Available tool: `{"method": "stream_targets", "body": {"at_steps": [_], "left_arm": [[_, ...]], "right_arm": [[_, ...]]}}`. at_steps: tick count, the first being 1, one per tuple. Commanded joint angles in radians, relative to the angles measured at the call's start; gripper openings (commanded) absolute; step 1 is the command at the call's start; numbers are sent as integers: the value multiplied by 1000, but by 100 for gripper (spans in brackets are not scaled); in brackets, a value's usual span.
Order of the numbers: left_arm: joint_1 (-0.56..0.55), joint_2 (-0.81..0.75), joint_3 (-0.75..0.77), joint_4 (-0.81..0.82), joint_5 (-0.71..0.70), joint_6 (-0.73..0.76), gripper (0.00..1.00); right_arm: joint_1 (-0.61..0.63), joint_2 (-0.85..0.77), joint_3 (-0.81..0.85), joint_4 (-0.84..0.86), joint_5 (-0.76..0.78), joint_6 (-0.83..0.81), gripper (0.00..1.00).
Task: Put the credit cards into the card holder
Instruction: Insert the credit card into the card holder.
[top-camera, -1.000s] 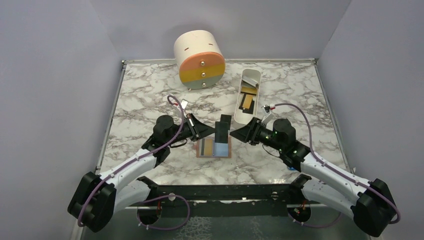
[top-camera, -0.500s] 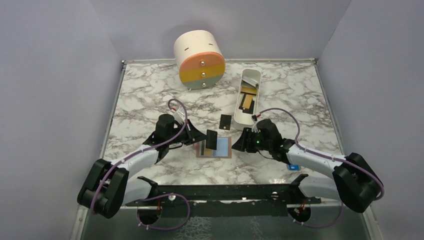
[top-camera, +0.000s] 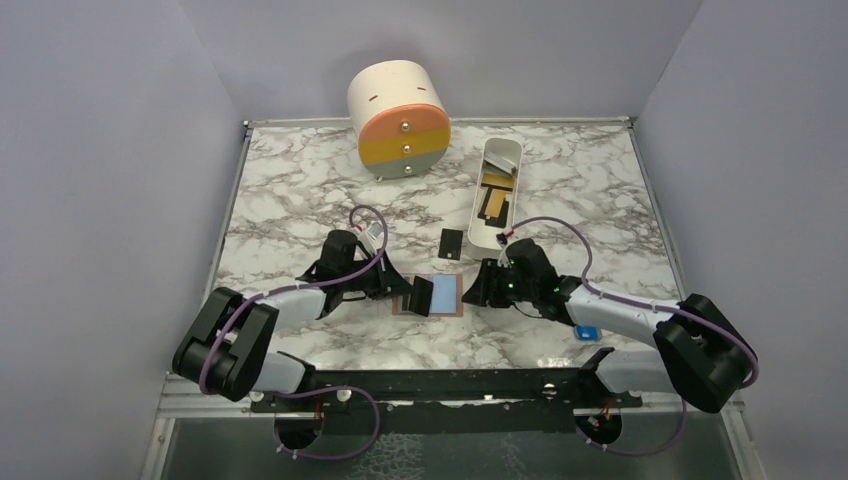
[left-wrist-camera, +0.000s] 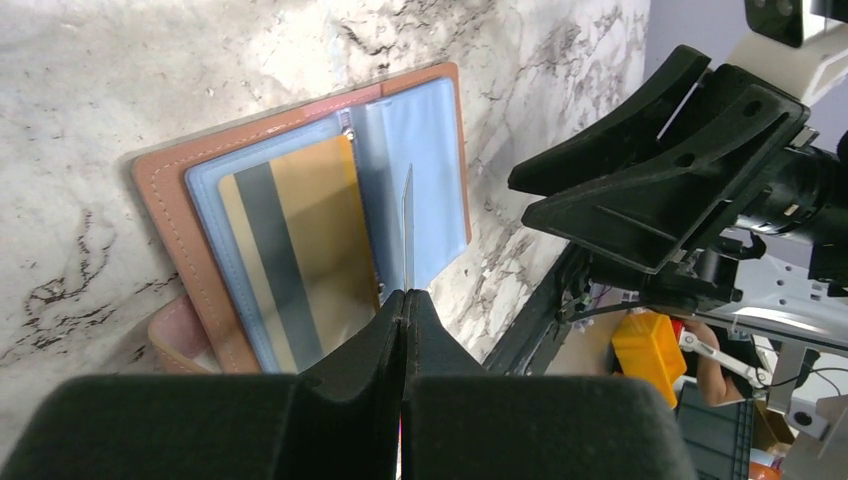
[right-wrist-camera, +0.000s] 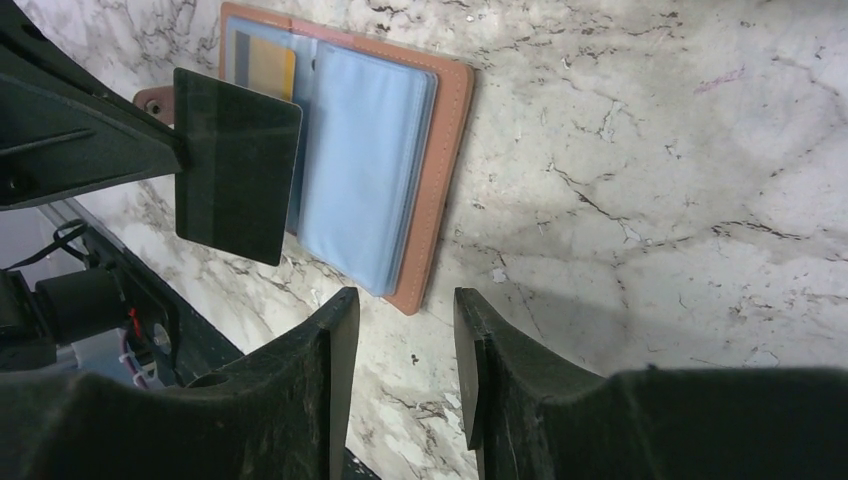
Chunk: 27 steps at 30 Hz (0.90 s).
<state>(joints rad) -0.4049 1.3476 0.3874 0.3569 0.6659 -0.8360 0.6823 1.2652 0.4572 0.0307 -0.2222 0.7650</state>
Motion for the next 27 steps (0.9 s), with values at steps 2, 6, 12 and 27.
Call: {"method": "stream_targets", "body": {"at_steps": [2,6,12,27], "left_arm": [[7,39,25,-6,32,56,0],[8,55,28,-6,26,65,0],[8,77,31,-7,0,74,0],[9,73,8,-10,-69,1,0]], "right_arm": [[20,30,33,52,-11,2,39],[33,49,48,60,-11,4,38],[44,79,58,70,-9,5,37],[70,139,89,81,2,0,36]]}}
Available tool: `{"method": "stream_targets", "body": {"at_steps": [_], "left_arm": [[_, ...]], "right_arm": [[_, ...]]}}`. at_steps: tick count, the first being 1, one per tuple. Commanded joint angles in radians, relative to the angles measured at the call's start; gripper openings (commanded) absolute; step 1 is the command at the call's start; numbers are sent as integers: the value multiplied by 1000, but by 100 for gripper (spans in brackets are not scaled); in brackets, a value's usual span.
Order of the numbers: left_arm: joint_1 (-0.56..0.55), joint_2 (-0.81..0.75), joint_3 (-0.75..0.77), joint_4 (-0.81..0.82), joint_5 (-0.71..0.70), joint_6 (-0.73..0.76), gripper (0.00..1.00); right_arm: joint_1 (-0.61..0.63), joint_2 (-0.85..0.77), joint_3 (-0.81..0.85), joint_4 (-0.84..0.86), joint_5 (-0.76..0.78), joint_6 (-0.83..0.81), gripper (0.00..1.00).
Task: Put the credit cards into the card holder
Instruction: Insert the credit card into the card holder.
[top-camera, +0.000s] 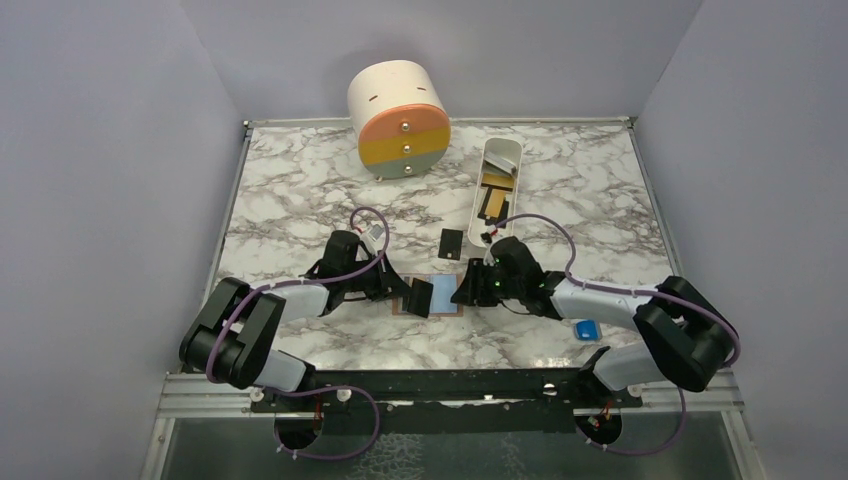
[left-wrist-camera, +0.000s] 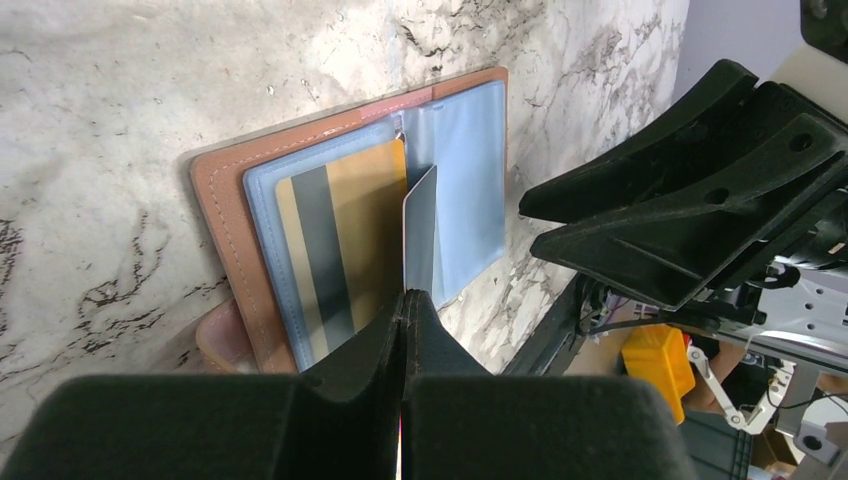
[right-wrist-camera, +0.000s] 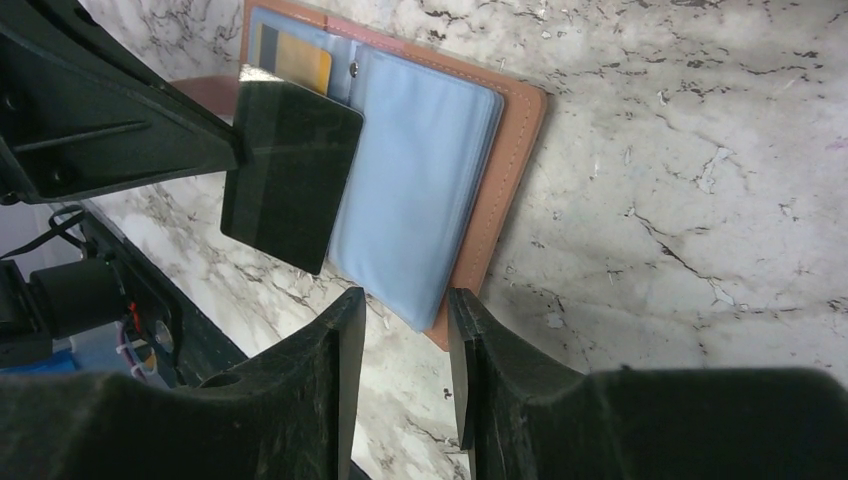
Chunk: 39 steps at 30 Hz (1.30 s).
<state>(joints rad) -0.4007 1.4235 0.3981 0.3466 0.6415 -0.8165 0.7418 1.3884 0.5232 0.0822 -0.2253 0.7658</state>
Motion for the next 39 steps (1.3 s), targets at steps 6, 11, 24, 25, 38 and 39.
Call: {"method": "stream_targets", "body": {"at_steps": [6,11,24,25,38,39], "left_arm": [[5,-22,-17,2,-68,-30,0],[5,2,-9,5,-62,-15,0],[0,54,-2,95,-70,-55,0],[-1,59,-3,106,-72,-59,0],[-59,103,12,183,-129,-99,0],[-62,104,14,185,-132,-100,0]], "right_arm": [[13,27,24,32,1,-4,34],[14,34,26,34,1,-5,34],[26,84,24,54,11,-3,33],[27,87,24,55,12,-4,33],[37,112,36,56,18,-2,32],[37,111,37,57,19,-3,32]]}}
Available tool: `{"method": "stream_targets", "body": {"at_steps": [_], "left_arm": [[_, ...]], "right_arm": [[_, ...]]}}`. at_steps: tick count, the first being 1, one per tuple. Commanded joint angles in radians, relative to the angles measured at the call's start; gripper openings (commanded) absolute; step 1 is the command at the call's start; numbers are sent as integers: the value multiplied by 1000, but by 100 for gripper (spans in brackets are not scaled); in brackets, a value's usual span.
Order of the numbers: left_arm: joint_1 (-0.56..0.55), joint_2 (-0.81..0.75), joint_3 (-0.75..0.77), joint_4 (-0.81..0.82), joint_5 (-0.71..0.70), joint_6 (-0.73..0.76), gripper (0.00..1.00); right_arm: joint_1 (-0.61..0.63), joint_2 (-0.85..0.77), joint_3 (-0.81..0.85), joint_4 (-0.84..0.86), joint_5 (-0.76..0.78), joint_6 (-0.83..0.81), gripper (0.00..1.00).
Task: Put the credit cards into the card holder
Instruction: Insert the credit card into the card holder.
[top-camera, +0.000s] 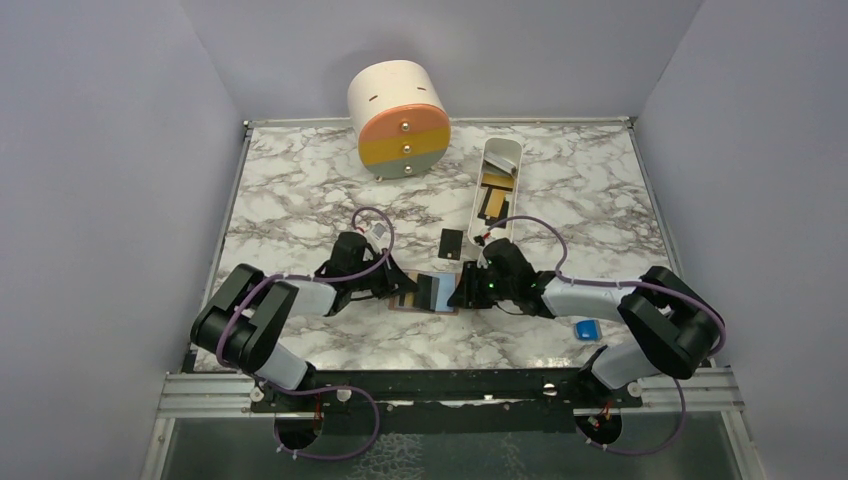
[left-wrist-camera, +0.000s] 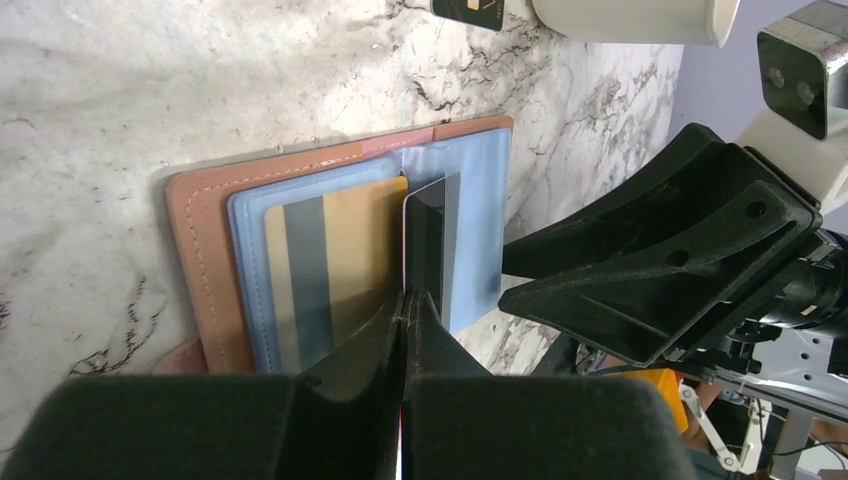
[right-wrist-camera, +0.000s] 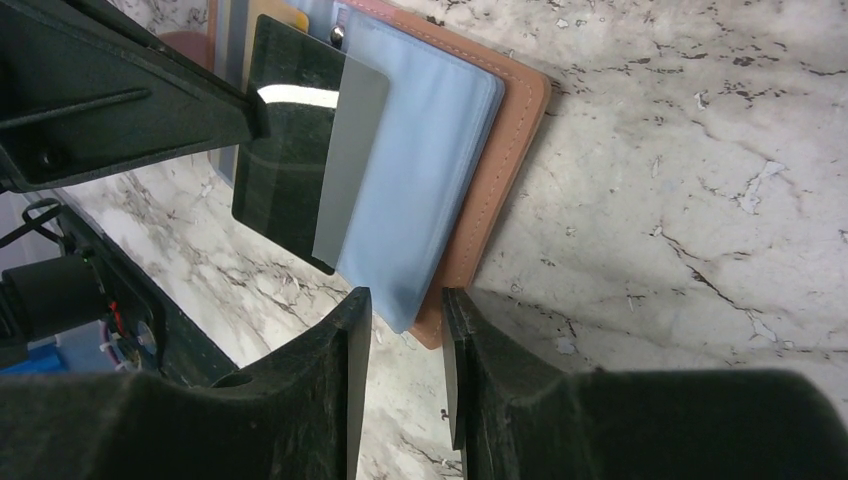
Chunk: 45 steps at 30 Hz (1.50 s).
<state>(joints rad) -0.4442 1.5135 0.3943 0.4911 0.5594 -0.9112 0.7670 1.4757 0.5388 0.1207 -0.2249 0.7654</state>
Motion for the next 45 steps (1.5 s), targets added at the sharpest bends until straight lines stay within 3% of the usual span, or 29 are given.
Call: {"method": "stream_targets", "body": {"at_steps": [1,21,45], "left_arm": [[-23,15,19,42,-56,-8,0],[-48,-68,-79,117,-205,-107,0],[-163,25,-66,227,-244,-154,0]], "right_arm": [[13,24,24,18,19,-4,32],[16,5,16,12,32,1,28],[18,7,25,16,56,-4,28]]}}
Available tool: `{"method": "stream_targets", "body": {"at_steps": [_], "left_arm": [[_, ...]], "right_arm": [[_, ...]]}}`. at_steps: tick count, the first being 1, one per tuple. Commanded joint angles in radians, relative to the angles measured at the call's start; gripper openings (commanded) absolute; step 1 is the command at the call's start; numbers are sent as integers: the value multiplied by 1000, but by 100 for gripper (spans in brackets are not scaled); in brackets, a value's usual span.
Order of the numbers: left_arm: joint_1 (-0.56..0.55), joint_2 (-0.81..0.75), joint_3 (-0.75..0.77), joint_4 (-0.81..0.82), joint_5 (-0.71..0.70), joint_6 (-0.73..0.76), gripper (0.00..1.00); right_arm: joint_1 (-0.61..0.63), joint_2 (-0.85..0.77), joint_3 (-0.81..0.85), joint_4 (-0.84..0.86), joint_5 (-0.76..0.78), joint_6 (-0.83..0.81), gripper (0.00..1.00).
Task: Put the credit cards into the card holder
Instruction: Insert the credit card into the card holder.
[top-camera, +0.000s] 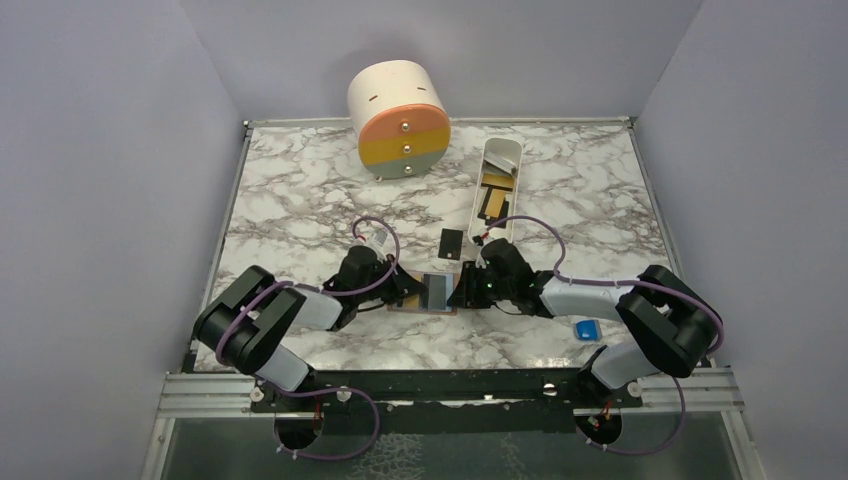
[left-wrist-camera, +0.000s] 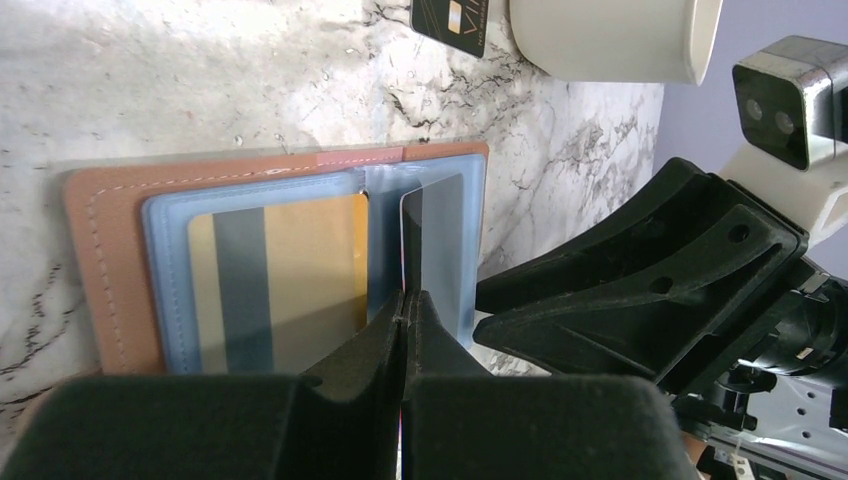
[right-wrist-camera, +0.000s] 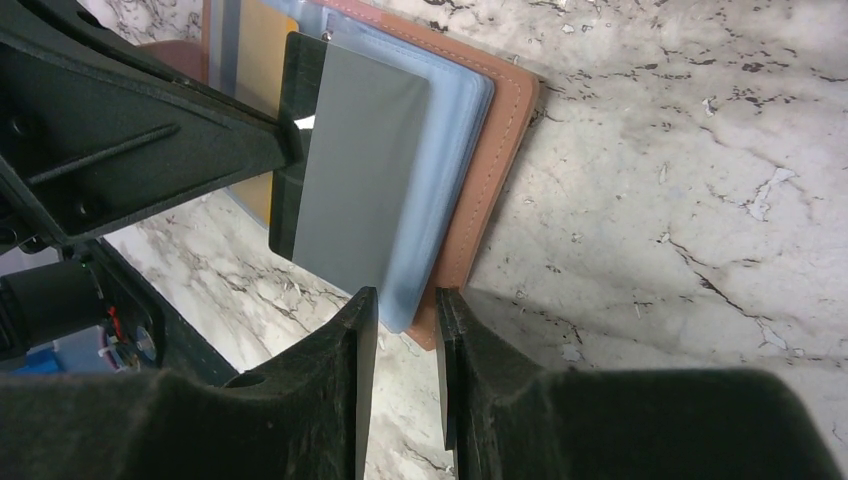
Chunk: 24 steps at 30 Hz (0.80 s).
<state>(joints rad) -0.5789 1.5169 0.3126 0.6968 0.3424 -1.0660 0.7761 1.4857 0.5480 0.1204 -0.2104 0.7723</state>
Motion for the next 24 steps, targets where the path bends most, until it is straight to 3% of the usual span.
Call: {"method": "stream_targets", "body": {"at_steps": [1,12,17,21,24], "left_arm": [[-36,28,20,21,-30,-1,0],[-82,25,17,35,-54,-31,2],[-81,-50,-3,-4,-72,-56,33],[-79,-115,-18,-58,-105,-48,44],[-69,-159,-19,-138,-132,-24,47]], "right_arm": [[9,-3,15,19,43,-14,28],[10,-40,33,-53,79,-52,27],[9,-121,43,-110,104,-59,34],[9,-138,41,-100,71,-33,37],[11,-129,36,-78,51,-10,37]]}}
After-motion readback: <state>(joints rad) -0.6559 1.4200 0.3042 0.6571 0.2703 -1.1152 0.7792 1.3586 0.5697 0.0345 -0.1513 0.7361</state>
